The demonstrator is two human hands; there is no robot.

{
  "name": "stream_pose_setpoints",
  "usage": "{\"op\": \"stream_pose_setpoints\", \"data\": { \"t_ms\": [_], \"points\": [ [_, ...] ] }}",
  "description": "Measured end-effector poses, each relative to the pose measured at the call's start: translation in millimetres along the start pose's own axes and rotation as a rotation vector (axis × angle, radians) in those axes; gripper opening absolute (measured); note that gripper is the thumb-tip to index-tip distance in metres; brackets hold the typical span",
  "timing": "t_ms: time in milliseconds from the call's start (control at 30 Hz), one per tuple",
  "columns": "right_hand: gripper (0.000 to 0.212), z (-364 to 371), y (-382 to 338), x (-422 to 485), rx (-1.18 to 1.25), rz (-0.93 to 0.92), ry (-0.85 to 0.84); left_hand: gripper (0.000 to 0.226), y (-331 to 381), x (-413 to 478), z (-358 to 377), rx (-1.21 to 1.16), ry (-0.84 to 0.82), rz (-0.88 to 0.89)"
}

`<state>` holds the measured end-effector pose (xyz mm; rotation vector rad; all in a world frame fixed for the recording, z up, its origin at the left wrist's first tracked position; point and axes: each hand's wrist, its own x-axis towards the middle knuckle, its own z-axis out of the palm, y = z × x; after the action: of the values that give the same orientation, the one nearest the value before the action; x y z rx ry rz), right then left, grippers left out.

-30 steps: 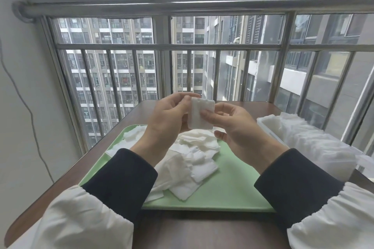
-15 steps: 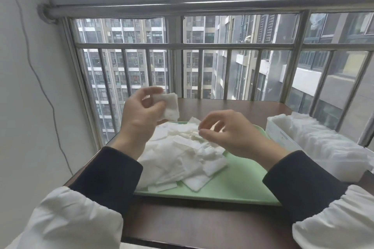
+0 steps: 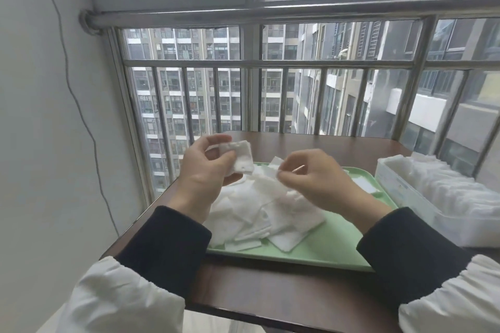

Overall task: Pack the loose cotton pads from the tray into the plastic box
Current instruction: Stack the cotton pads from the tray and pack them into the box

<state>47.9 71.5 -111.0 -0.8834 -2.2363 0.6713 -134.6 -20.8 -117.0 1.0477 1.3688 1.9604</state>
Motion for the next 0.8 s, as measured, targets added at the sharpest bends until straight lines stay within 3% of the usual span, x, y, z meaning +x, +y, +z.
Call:
{"op": "stream_pose_setpoints", "data": {
  "t_ms": [167, 333, 433, 533, 800],
  "points": [
    [0.005, -4.0, 0.9, -1.5, 0.586, 0.186, 0.071, 0.029, -5.2, 2.9, -1.7, -0.014, -0.067, -0.047],
    [0.005, -5.4, 0.7, -3.4, 0.851, 0.127, 0.024, 0.038, -8.5, 3.4, -1.3, 0.010, -0.134, -0.042],
    [0.017, -10.0, -0.6, -2.8, 0.987, 0.102, 0.016, 0.036, -8.5, 2.8, -0.3, 0.012, -0.170, -0.020],
    [0.027, -14.3, -1.7, -4.8, 0.938, 0.052, -0.023, 0.034, -6.7, 0.8, 1.2, 0.040, -0.212, 0.004],
    [0.057, -16.5, -12.5, -9.3, 0.443, -0.158, 0.021, 0.024, -0.8, -6.6, 9.2, 0.168, -0.337, 0.068]
  ]
}}
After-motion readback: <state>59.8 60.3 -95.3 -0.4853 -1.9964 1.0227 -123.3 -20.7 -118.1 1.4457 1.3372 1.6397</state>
